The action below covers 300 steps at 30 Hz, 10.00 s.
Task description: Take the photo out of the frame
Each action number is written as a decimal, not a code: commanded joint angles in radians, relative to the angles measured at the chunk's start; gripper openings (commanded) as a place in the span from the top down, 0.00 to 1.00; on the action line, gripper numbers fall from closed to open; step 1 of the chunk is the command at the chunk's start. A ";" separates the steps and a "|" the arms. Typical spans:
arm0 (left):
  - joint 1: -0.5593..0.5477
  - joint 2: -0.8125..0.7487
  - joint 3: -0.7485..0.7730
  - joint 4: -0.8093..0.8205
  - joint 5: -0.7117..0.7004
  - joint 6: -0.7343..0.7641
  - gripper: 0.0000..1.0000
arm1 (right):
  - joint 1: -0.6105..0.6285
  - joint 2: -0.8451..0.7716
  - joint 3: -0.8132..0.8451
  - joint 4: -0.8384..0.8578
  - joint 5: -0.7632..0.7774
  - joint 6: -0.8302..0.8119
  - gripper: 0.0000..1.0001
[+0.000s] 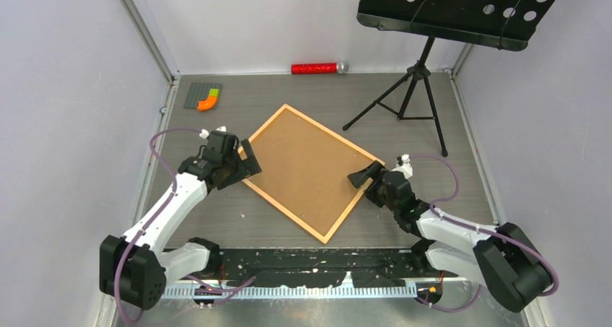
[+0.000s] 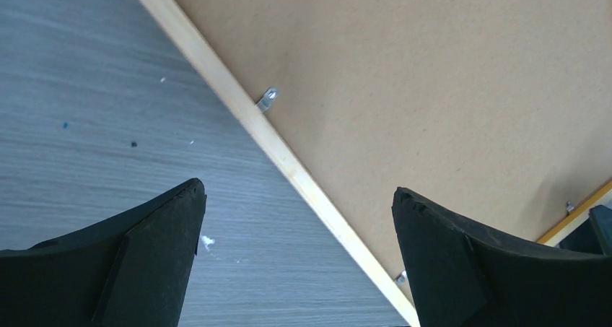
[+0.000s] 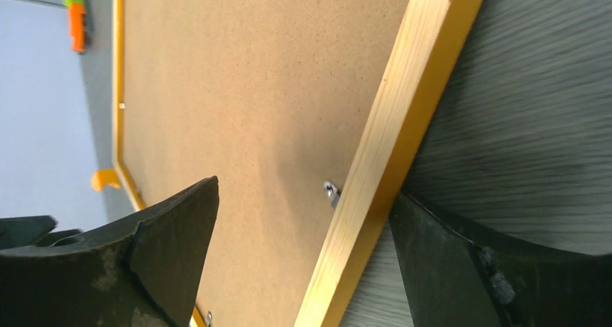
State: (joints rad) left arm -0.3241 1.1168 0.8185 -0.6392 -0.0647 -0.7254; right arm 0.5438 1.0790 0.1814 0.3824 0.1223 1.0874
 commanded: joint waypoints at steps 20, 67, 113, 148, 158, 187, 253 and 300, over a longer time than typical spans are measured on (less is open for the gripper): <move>0.007 0.144 -0.188 0.308 0.044 -0.200 0.02 | -0.121 0.387 0.621 -0.257 0.050 -0.823 0.04; 0.053 0.776 0.481 0.131 0.123 0.360 1.00 | -0.198 0.383 0.398 -0.272 -0.372 -0.779 0.12; 0.052 0.737 0.406 0.100 0.182 0.394 1.00 | 0.461 0.795 1.007 -0.418 -0.653 -1.808 0.50; 0.052 0.717 0.341 0.068 0.128 0.321 1.00 | 0.528 0.908 0.943 -0.270 -0.298 -1.466 0.95; 0.052 0.683 0.303 0.037 0.073 0.250 1.00 | 0.544 0.876 0.870 -0.263 -0.047 -1.216 0.95; 0.051 0.599 0.215 0.042 0.092 0.137 1.00 | 0.560 0.886 0.914 -0.480 0.429 -0.740 0.95; 0.123 0.800 0.521 -0.051 0.304 0.249 0.64 | 0.365 0.969 1.285 -0.559 -0.401 -1.848 0.29; 0.037 0.648 0.210 0.077 0.457 0.144 1.00 | 0.395 1.099 1.434 -0.634 -0.382 -1.963 0.42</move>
State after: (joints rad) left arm -0.2489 1.7988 1.0904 -0.3939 0.2012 -0.5694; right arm 0.9295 2.1479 1.5543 -0.2337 -0.3038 -0.8467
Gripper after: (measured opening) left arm 0.051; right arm 0.586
